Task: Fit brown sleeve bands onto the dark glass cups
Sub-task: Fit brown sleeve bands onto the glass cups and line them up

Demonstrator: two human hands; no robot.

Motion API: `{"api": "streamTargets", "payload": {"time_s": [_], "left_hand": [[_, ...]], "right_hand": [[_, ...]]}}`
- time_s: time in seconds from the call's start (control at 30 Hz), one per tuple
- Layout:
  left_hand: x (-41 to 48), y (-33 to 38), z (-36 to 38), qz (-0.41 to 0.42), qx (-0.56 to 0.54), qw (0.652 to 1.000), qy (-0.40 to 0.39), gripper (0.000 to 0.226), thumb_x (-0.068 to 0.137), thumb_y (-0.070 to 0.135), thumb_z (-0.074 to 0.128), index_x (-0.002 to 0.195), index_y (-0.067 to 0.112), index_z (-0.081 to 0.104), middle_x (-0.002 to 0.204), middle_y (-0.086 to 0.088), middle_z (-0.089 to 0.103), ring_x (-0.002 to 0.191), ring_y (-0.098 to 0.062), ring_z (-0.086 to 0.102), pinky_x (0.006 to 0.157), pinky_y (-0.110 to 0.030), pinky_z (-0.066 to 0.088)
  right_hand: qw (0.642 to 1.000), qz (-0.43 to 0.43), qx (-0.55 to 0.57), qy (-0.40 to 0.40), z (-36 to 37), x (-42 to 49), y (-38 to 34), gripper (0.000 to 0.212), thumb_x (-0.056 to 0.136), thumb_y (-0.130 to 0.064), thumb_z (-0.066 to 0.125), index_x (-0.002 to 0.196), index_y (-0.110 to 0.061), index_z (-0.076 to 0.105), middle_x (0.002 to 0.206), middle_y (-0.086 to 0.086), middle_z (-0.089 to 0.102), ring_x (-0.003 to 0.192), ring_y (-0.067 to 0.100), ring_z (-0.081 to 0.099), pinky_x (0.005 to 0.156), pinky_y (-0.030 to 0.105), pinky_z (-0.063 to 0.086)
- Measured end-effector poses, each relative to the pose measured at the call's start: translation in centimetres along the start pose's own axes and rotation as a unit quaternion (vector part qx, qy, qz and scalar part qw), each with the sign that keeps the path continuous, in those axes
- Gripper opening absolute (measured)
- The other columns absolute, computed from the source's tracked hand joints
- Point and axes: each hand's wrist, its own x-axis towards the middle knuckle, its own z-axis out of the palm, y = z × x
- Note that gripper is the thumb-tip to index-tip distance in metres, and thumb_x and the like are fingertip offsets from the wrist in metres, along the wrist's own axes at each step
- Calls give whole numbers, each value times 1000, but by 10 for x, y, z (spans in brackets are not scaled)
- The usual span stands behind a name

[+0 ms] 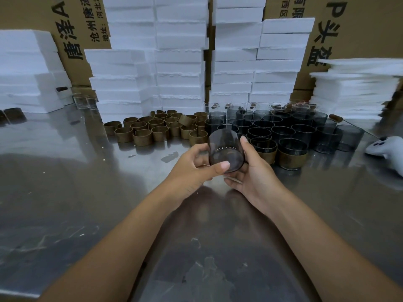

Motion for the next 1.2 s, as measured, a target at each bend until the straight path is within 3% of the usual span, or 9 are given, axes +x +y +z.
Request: {"api": "streamTargets", "payload": {"time_s": [0.17, 0.33, 0.43, 0.67, 0.77, 0.9, 0.97, 1.07, 1.2], "left_hand": [[1, 1, -1, -15, -1, 999, 50, 64, 57, 51, 71, 115, 26, 61, 108, 6, 70, 100, -10, 66, 82, -29, 55], [3, -1, -6, -30, -43, 996, 77, 61, 58, 59, 72, 106, 21, 67, 97, 3, 74, 94, -11, 69, 79, -28, 51], [5, -2, -6, -41, -54, 994, 85, 53, 65, 59, 75, 101, 21, 68, 86, 10, 73, 91, -11, 70, 77, -27, 52], [5, -2, -3, -23, -43, 995, 91, 69, 53, 62, 75, 111, 27, 59, 92, 5, 74, 84, -9, 70, 76, -27, 51], [3, 0, -1, -18, -23, 996, 82, 68, 57, 59, 70, 116, 29, 56, 92, 10, 74, 83, -8, 71, 75, -25, 50], [4, -2, -1, -12, -4, 998, 68, 60, 64, 60, 70, 115, 30, 56, 90, 13, 74, 84, -7, 70, 77, -27, 48], [5, -3, -1, -17, 17, 998, 53, 55, 71, 65, 65, 115, 34, 56, 93, 14, 73, 88, -5, 70, 83, -30, 48], [10, -5, -1, -36, 26, 998, 37, 51, 81, 72, 44, 111, 33, 60, 100, 11, 73, 93, -5, 68, 90, -33, 45], [24, -11, -7, -57, 41, 991, 118, 34, 99, 44, 38, 115, 25, 61, 107, 1, 68, 91, -10, 65, 78, -26, 44]], "right_hand": [[999, -14, -52, 7, 5, -1, 1, 50, 88, -65, 41, 94, -24, 69, 72, -6, 70, 63, 9, 62, 69, 28, 47], [995, -50, -89, -18, 7, -4, 5, 62, 64, -68, 53, 107, -25, 67, 107, 1, 70, 90, 12, 71, 87, 33, 53], [993, -65, -97, -27, 7, -6, 5, 72, 63, -58, 62, 124, -19, 60, 113, -5, 68, 95, 12, 70, 93, 36, 52], [993, -70, -93, -17, 4, -6, 5, 67, 77, -48, 65, 134, -14, 53, 119, -5, 66, 97, 14, 69, 84, 29, 50], [992, -80, -98, -9, 4, -4, 6, 75, 67, -55, 66, 131, -16, 57, 109, -8, 67, 90, 11, 66, 78, 27, 48], [992, -96, -83, 21, 3, 0, 8, 48, 79, -49, 67, 115, -17, 67, 87, -9, 67, 84, 13, 66, 79, 30, 50], [993, -95, -54, 37, 1, 3, 9, 35, 83, -46, 64, 102, -17, 71, 89, -1, 69, 89, 19, 68, 83, 33, 53], [994, -92, -24, 56, 0, 5, 9, 35, 86, -42, 63, 102, -11, 71, 101, 13, 71, 95, 24, 70, 91, 36, 54], [992, -101, 0, 77, 4, 6, 9, 27, 85, -38, 66, 90, -12, 70, 84, 3, 73, 90, 21, 72, 89, 31, 54]]}}
